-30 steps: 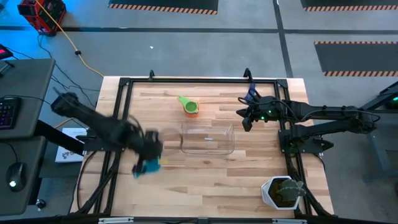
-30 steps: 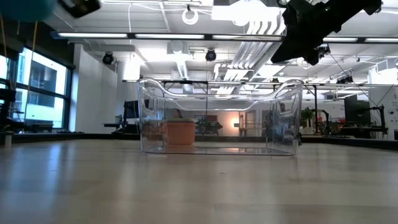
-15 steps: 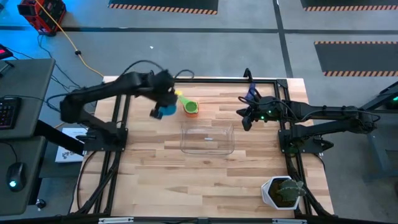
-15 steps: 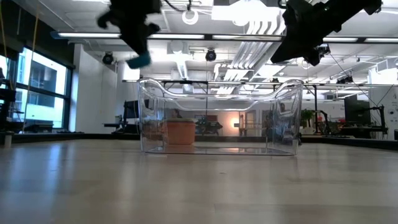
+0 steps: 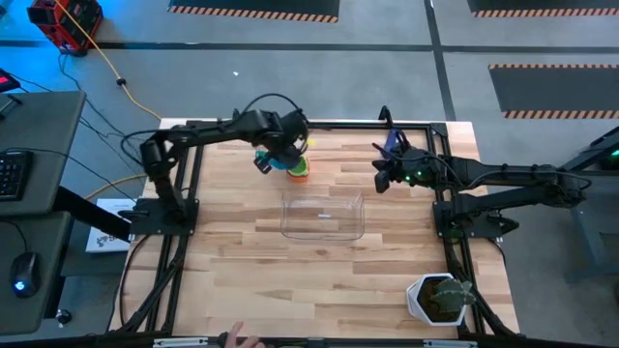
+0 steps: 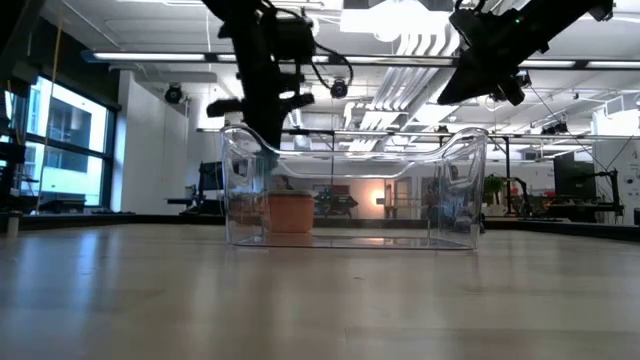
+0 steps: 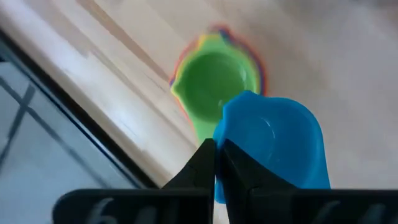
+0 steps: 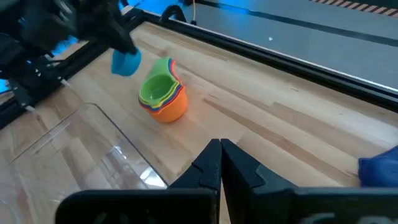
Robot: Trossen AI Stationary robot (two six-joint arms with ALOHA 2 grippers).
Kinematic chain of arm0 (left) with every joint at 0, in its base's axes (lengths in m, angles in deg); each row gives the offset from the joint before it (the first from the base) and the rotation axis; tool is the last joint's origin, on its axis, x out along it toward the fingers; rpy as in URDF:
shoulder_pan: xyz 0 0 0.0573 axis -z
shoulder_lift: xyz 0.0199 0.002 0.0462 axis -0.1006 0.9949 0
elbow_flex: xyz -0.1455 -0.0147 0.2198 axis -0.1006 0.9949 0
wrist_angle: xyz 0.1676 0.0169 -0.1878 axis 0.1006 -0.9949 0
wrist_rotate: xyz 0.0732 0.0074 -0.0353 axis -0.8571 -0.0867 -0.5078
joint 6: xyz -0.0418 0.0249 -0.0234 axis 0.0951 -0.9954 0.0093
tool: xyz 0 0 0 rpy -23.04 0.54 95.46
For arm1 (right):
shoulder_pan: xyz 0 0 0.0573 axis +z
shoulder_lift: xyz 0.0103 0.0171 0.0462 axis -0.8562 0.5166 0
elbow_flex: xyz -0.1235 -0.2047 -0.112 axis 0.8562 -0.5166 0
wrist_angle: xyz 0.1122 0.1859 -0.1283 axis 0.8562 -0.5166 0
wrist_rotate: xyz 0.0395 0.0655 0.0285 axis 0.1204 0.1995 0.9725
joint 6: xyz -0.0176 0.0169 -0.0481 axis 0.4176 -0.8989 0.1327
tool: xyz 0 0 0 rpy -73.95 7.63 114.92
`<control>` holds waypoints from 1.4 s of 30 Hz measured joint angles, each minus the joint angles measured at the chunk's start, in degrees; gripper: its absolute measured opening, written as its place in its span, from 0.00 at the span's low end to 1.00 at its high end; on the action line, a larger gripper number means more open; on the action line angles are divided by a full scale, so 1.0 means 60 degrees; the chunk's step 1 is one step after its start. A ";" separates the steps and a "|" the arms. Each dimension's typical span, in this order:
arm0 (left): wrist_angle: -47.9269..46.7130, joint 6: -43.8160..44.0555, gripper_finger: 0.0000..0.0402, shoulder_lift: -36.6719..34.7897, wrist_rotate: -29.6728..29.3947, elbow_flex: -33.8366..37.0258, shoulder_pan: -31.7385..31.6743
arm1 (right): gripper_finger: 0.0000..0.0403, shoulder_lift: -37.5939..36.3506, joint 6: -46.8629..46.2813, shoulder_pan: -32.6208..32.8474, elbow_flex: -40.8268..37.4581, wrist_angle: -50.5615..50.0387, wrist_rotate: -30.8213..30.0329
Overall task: Nest measuring cups in basket
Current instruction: Stack the light blue measuring cup on top of the green measuring cup
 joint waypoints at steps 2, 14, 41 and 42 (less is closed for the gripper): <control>-0.0004 -0.0652 0.01 0.0363 -0.0859 -0.0041 0.0112 | 0.00 0.0000 0.0000 0.0000 0.0000 -0.0035 0.0003; 0.1216 -0.1642 0.01 0.0768 -0.1041 -0.0165 0.0833 | 0.00 0.0515 0.0020 0.0000 0.0000 -0.0664 0.0190; 0.2763 -0.0430 0.04 0.1179 -0.1039 -0.0158 0.0900 | 0.00 0.1341 -0.0236 0.0000 0.0000 -0.0369 0.0580; 0.2746 -0.0443 0.04 0.1176 -0.1238 -0.0158 0.0904 | 0.00 0.1341 -0.0236 0.0000 0.0000 -0.0373 0.0580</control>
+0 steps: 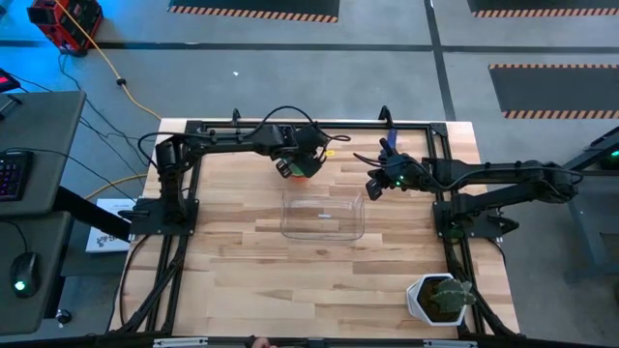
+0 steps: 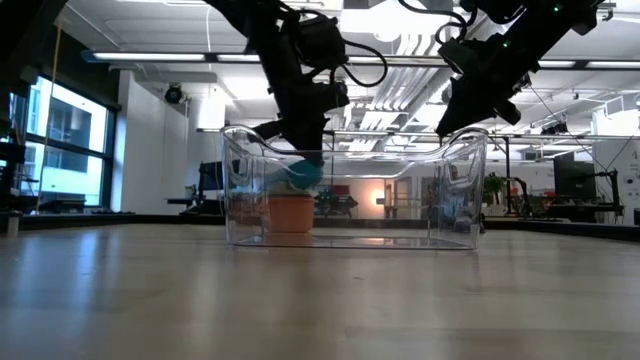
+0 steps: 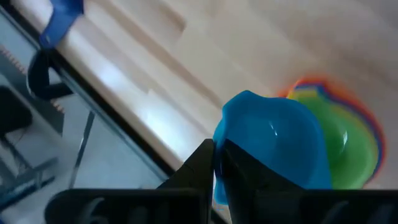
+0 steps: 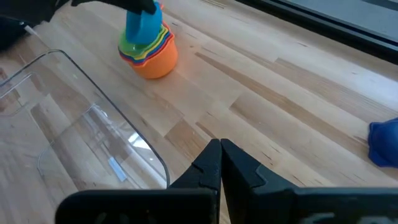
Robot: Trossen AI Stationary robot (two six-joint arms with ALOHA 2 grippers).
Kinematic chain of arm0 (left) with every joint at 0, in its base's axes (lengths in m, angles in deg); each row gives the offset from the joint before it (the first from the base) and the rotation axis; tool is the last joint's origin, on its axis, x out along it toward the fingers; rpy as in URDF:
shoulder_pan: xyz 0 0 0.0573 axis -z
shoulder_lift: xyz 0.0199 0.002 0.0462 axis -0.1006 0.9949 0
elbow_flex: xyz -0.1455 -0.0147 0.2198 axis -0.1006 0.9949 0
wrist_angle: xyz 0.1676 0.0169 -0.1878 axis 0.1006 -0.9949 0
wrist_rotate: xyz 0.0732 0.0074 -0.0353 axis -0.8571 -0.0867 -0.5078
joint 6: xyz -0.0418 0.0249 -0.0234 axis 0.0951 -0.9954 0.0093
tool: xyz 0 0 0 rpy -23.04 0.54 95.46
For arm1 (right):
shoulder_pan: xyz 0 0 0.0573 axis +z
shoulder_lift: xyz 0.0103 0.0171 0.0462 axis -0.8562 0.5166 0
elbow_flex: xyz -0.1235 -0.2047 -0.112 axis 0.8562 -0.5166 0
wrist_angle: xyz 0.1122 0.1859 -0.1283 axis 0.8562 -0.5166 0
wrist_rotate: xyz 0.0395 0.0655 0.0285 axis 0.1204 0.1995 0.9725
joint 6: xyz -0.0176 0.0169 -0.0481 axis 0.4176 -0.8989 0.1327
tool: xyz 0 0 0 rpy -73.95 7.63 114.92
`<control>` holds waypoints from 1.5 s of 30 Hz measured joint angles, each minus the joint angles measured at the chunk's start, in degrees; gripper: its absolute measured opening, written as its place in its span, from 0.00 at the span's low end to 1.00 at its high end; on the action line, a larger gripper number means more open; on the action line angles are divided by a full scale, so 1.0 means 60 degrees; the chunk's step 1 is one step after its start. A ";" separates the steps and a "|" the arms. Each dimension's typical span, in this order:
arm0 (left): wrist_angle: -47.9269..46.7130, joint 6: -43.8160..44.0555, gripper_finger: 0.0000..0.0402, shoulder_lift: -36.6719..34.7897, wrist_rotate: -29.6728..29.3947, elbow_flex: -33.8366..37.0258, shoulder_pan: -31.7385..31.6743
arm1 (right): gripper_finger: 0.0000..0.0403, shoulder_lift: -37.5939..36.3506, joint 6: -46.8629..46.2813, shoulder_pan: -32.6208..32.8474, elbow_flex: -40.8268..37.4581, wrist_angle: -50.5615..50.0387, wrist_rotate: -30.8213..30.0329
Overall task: Nest measuring cups in basket
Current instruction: Stack the light blue measuring cup on top of the green measuring cup
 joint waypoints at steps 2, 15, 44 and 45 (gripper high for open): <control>-0.0082 -0.0036 0.05 0.0004 -0.0559 0.0000 0.0004 | 0.00 0.0000 0.0000 0.0000 0.0000 0.0000 0.0000; -0.1722 -0.0005 0.05 0.0040 0.0355 0.0004 -0.0120 | 0.00 0.0000 0.0004 0.0000 0.0000 0.0000 0.0007; -0.1636 0.0817 0.27 -0.0023 -0.0035 -0.0219 -0.0382 | 0.00 0.0000 0.0000 0.0002 0.0000 0.0002 0.0025; -0.1738 0.1015 0.27 -0.0118 -0.0071 -0.0297 -0.0436 | 0.00 0.0000 0.0000 0.0004 0.0000 0.0000 0.0025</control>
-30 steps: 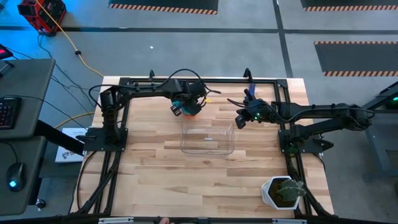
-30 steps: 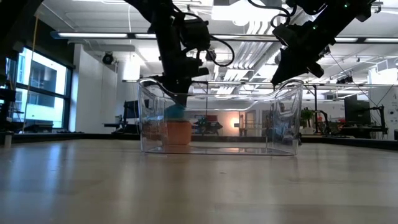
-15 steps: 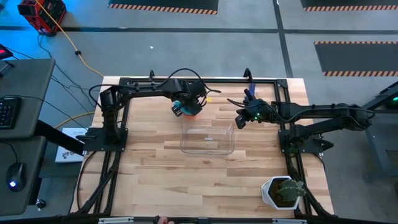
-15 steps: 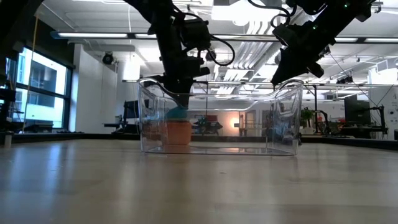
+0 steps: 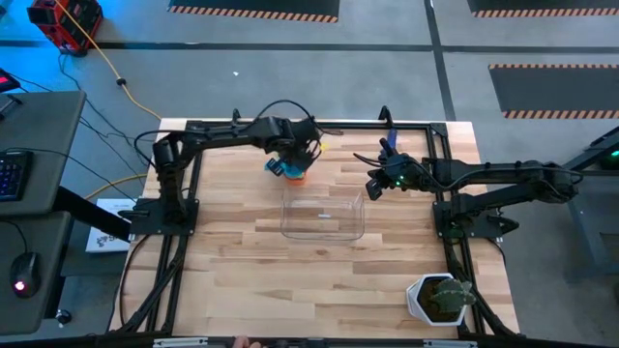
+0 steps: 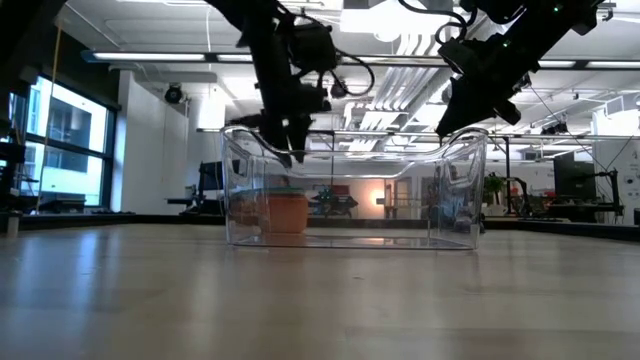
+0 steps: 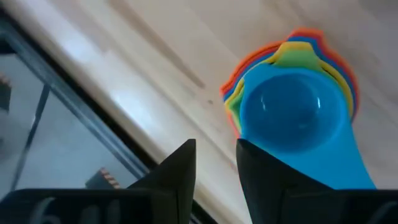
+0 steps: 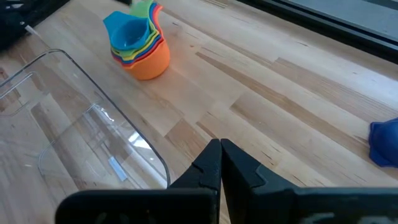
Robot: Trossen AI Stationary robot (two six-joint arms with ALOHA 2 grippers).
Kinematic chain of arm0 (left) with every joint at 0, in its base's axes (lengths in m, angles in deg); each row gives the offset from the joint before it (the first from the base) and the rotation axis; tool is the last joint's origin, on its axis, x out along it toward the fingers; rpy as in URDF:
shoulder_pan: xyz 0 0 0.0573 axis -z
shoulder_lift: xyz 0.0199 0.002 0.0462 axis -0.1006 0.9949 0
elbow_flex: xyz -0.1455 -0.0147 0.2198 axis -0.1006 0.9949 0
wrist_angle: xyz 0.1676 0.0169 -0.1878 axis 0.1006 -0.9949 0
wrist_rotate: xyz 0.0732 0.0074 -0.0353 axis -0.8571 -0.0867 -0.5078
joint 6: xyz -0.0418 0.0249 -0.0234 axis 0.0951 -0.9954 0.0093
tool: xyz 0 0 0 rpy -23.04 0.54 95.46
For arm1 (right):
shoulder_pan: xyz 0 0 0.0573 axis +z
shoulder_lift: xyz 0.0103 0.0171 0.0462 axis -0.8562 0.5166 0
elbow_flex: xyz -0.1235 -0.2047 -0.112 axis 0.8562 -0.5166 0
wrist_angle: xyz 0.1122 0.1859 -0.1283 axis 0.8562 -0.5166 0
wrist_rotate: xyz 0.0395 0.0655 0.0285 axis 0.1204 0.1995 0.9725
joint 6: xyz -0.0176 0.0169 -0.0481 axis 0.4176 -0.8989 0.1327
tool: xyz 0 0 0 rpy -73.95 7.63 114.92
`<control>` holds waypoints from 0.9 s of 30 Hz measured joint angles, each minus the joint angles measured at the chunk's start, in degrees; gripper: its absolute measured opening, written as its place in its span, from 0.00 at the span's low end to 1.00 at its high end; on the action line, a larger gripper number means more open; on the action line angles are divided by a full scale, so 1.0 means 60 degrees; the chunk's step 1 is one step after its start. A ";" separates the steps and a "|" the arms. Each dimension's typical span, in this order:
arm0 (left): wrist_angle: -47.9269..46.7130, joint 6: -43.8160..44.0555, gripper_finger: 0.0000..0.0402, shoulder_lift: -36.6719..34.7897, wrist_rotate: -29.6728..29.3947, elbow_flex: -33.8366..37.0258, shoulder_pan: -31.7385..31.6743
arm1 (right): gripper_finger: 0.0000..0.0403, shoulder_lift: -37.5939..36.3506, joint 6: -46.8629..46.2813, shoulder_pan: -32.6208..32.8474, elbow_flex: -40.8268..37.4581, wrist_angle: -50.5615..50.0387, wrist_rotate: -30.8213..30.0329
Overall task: Nest measuring cups in basket
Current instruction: Stack the light blue measuring cup on top of the green measuring cup
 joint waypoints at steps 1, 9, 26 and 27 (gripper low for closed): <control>-0.0145 0.0274 0.26 -0.0081 0.0003 -0.0119 -0.0042 | 0.00 0.0000 0.0000 -0.0003 0.0000 0.0000 0.0000; -0.0251 0.5987 0.03 -0.1300 0.4665 0.0209 -0.1226 | 0.00 -0.0004 0.0000 -0.0001 0.0000 0.0027 -0.0160; 0.4642 1.3156 0.00 -0.4464 0.3654 0.7078 -0.0683 | 0.00 0.0000 0.0000 0.0000 0.0000 0.0066 -0.0459; 0.4729 1.3461 0.00 -0.4528 0.3613 0.7193 -0.0627 | 0.00 0.0000 0.0000 -0.0004 0.0000 0.0069 -0.0463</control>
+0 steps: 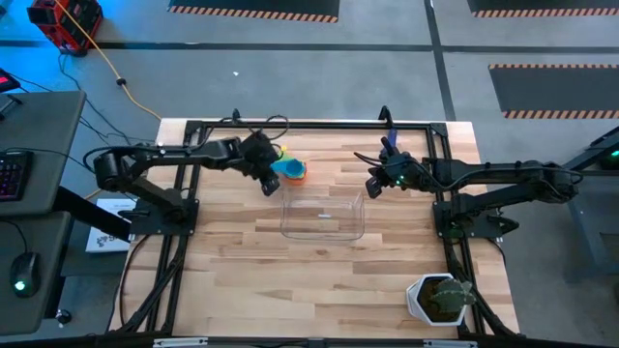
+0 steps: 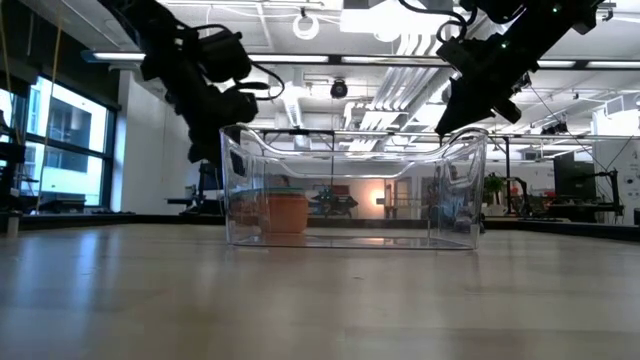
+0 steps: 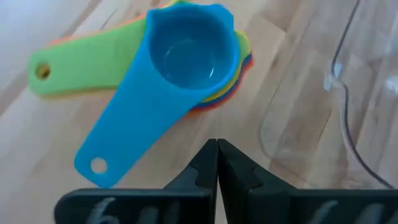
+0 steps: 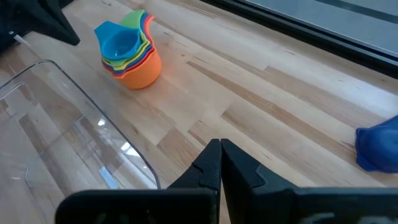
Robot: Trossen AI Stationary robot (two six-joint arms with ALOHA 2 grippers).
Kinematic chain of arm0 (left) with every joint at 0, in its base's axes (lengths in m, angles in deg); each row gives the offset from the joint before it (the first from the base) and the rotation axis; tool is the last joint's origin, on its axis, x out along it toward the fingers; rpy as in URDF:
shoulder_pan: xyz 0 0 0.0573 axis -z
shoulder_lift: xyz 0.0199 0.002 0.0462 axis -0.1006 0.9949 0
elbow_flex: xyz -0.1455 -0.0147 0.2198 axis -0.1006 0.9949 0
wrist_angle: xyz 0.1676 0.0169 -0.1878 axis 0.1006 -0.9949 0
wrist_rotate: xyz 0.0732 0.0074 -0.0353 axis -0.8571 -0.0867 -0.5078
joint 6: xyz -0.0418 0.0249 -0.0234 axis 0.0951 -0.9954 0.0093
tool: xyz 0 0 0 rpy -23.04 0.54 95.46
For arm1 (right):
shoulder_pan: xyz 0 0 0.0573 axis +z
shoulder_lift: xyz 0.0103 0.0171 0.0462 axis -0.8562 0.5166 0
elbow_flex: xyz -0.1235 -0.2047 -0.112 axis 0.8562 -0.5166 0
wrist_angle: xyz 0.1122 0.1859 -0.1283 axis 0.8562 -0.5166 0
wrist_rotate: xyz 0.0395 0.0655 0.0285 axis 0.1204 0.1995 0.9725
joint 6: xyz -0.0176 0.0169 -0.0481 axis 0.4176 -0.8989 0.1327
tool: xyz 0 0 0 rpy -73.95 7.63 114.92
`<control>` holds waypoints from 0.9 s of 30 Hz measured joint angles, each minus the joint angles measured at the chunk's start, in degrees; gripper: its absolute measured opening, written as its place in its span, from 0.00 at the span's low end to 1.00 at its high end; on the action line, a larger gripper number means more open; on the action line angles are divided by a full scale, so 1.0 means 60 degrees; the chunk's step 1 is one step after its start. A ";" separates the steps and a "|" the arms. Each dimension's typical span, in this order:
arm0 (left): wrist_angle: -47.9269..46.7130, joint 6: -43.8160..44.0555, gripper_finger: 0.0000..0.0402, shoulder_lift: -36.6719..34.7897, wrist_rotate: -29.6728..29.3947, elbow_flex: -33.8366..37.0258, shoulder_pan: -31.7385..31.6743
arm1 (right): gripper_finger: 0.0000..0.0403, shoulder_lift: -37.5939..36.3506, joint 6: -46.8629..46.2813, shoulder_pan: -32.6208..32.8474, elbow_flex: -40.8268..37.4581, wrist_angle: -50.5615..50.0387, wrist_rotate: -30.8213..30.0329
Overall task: Nest measuring cups in basket
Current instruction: Stack the light blue measuring cup on top of the green measuring cup
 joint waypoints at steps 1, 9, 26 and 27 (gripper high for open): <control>0.0057 0.0199 0.00 -0.0044 -0.0028 0.0128 0.0049 | 0.00 0.0000 0.0000 0.0002 0.0000 0.0000 0.0000; 0.0944 0.0546 0.00 0.0601 -0.1185 0.0696 -0.0061 | 0.00 0.0000 0.0000 0.0000 0.0000 0.0007 -0.0225; 0.2522 0.0774 0.00 0.1273 -0.1238 0.0583 -0.1033 | 0.00 0.0000 -0.0018 0.0001 0.0000 0.0073 -0.0285; 0.2545 0.0772 0.00 0.1273 -0.1242 0.0532 -0.1117 | 0.00 0.0000 -0.0022 0.0000 0.0000 0.0073 -0.0288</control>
